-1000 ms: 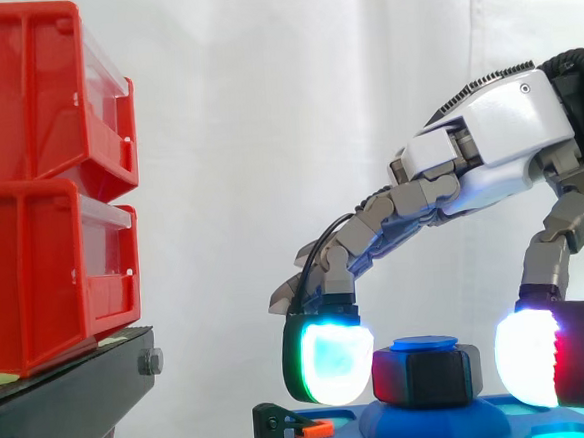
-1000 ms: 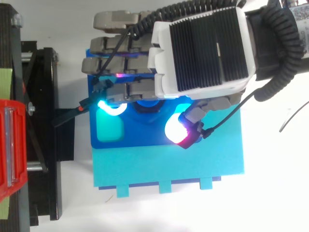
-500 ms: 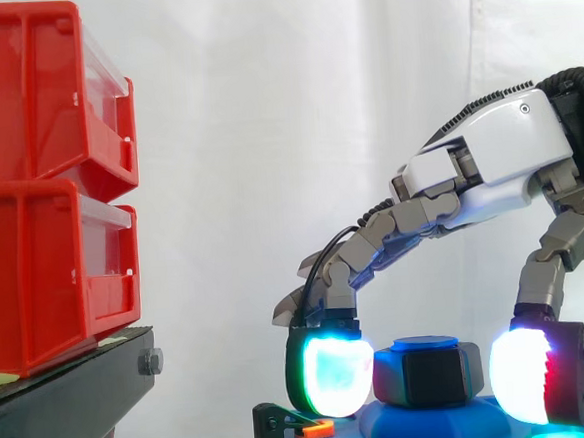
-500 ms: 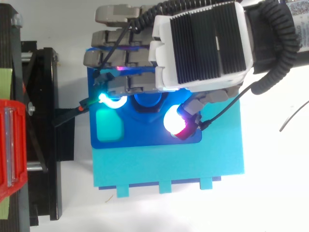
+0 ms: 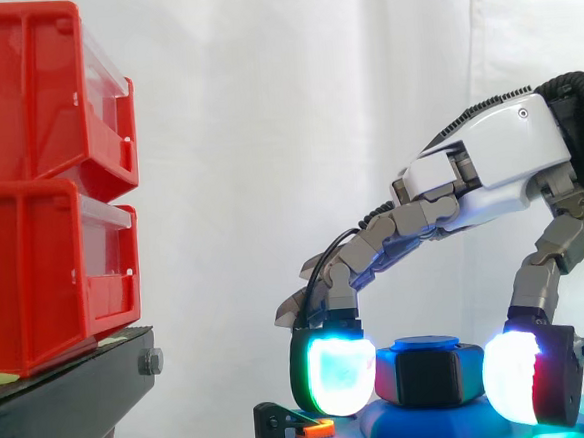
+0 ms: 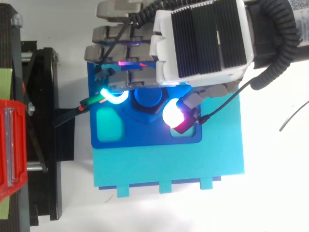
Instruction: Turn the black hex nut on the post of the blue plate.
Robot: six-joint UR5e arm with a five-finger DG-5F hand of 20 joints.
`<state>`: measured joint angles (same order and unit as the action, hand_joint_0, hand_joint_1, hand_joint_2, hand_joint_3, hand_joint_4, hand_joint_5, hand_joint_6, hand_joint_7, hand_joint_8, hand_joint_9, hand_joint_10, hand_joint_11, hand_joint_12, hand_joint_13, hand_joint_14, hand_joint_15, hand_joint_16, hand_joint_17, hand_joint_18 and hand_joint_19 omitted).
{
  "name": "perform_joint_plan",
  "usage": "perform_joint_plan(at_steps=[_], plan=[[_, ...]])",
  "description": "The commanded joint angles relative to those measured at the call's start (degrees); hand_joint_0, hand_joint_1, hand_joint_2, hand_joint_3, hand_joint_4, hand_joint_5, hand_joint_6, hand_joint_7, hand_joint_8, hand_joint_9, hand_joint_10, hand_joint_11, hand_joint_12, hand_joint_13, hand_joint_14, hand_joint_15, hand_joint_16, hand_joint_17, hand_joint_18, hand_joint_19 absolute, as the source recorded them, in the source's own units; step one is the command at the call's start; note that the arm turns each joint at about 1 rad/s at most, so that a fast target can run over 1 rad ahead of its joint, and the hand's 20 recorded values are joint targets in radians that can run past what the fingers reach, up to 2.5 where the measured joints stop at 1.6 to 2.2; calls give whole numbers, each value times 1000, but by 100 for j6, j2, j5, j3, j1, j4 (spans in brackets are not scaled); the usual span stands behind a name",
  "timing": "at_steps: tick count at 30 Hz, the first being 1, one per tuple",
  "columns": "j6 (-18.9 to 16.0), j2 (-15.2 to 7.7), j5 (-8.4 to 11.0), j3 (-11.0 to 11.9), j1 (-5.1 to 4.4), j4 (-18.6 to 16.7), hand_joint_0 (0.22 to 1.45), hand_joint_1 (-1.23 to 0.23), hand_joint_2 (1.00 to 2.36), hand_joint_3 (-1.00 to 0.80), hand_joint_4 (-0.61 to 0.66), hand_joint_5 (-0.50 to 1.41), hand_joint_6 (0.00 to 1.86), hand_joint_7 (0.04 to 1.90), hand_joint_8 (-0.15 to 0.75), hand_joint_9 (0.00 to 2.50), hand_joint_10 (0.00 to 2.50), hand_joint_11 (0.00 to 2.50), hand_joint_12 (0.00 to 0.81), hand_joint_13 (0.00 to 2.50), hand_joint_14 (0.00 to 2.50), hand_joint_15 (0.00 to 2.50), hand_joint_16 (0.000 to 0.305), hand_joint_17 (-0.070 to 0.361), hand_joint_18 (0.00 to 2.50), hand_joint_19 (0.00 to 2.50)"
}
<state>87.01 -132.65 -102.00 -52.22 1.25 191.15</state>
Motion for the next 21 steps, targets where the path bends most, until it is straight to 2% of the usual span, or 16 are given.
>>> perform_joint_plan(at_steps=[1,21], plan=[[0,2,-22,1,6,1,493,-827,1001,-489,155,-190,503,943,182,224,0,53,314,0,0,40,46,104,0,105],[9,2,-110,1,86,45,453,-848,1000,-500,168,-191,503,969,195,227,3,63,328,1,0,50,50,112,0,113]])
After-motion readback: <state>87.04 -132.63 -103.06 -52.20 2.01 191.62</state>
